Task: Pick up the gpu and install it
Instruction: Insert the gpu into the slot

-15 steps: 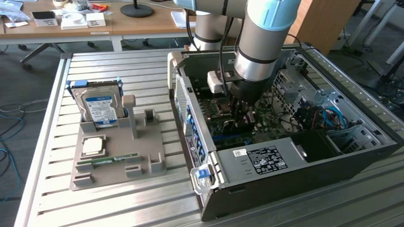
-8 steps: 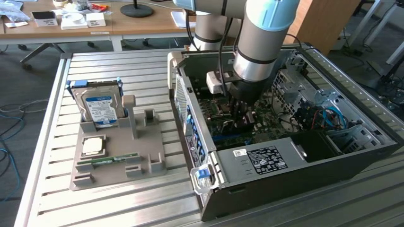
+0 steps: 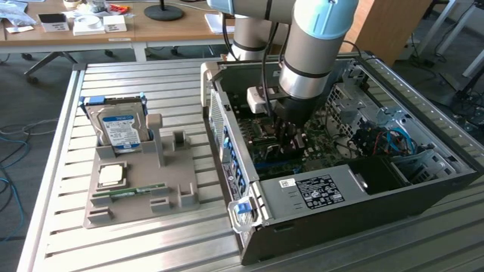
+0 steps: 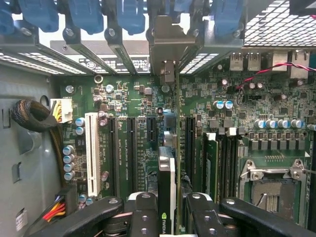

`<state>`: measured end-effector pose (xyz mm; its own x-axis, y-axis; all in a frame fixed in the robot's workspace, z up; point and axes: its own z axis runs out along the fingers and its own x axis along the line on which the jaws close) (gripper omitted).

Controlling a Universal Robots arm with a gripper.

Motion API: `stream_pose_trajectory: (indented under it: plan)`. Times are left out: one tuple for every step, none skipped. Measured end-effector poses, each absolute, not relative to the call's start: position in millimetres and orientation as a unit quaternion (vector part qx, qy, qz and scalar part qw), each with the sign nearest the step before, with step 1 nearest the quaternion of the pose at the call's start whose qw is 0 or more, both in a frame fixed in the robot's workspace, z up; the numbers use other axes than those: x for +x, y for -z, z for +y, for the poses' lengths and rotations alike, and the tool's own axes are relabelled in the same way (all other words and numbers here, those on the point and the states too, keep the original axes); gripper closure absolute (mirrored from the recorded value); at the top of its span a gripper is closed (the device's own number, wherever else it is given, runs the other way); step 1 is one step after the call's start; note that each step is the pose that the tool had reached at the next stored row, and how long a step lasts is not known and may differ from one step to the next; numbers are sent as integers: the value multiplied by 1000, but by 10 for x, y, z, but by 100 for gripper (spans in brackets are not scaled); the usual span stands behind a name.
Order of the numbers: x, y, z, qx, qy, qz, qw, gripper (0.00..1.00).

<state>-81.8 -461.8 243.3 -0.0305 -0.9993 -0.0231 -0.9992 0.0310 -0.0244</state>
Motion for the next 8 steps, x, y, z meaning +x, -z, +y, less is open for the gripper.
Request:
stream_pose_trajectory:
  plan:
    - [-818,-2432,-4618,-696,1,718,17,73]
    - [-819,-2432,-4618,-696,1,718,17,73]
    - [-818,-2431,-4618,-696,1,718,17,73]
    - [-819,-2432,-4618,-696,1,718,17,73]
    - [-819,-2431,-4618,-696,1,718,17,73]
    - [-819,-2431,-4618,-696,1,718,17,73]
    - [-819,-2431,-4618,-696,1,718,17,73]
    - [-819,-2431,-4618,-696,1,718,17,73]
